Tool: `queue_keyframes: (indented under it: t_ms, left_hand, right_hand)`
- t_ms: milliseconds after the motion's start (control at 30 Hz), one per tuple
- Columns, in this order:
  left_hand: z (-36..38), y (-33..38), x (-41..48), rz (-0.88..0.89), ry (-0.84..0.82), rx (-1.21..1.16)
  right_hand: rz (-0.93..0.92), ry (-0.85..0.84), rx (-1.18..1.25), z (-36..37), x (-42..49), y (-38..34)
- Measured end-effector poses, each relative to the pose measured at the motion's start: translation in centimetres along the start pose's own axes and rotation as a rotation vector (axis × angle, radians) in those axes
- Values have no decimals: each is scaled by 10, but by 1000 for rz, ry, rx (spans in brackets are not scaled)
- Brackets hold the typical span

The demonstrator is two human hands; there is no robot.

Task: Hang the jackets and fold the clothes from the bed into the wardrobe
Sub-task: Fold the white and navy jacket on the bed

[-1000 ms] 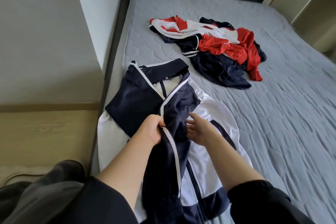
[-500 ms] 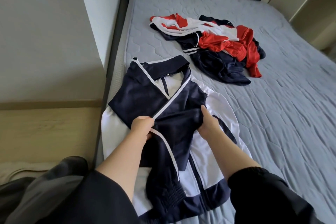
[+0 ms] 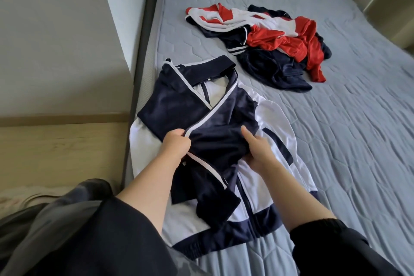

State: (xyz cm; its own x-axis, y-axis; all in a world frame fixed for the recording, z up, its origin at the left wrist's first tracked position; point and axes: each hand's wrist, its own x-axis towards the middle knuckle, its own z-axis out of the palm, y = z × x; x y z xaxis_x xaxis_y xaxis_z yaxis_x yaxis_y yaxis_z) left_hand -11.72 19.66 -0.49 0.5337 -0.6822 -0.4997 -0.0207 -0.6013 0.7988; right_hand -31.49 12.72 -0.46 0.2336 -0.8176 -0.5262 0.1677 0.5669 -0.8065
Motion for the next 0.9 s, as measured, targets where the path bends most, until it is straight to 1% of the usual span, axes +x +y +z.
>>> queue_keyframes:
  t_ms: [67, 133, 167, 200, 233, 300, 333, 400, 467, 500, 533, 567, 600, 633, 700, 767, 800, 833, 900]
  left_hand:
    - [0, -7, 0, -44, 8, -45]
    - [-3, -9, -3, -128, -52, -116]
    - [-5, -8, -5, -141, -86, -76]
    - [-8, -7, -6, -140, -133, 4]
    - [-10, -4, -10, -133, -184, 108]
    - [-12, -2, -16, -126, -304, 340]
    - [-11, -2, -19, -126, -345, 408]
    - [-10, 1, -24, -78, -334, 459]
    - [-8, 3, -23, 13, -252, 384]
    - [-7, 4, -22, 25, -228, 281]
    - [-6, 6, -21, -20, -227, 134]
    - [-5, 6, -22, -93, -238, -14]
    - [-3, 5, -23, -167, -250, -104]
    - [-3, 6, -27, -224, -261, -122]
    - [-2, 3, -30, -266, -307, 25]
    - [1, 2, -34, -251, -427, 177]
    - [4, 1, -37, -240, -480, 203]
    - [6, 1, -39, -236, -511, 184]
    - [8, 2, -38, -212, -506, 74]
  right_hand:
    - [107, -147, -34, 1, -7, 2]
    - [177, -291, -166, 0, -15, 11]
    - [185, -320, -230, -1, -18, 17]
    - [171, -308, -281, -1, -20, 22]
    - [133, -254, -317, 0, -21, 26]
    - [12, -78, -373, 3, -22, 26]
    - [-57, -3, -403, 4, -21, 24]
    - [-209, 85, -458, 6, -20, 18]
    - [-340, 165, -526, 7, -19, 9]
    - [-368, 198, -522, 7, -19, 4]
    - [-356, 220, -477, 5, -19, 1]
    - [-306, 223, -392, 3, -18, -1]
    - [-237, 212, -296, 1, -17, -1]
    - [-181, 199, -220, -1, -18, -1]
    - [-156, 203, -190, -6, -19, 3]
    - [-155, 193, -165, -8, -19, 6]
    - [-136, 171, -129, -7, -20, 8]
    - [-107, 147, -90, -6, -20, 9]
    - [-59, 101, -32, -6, -21, 11]
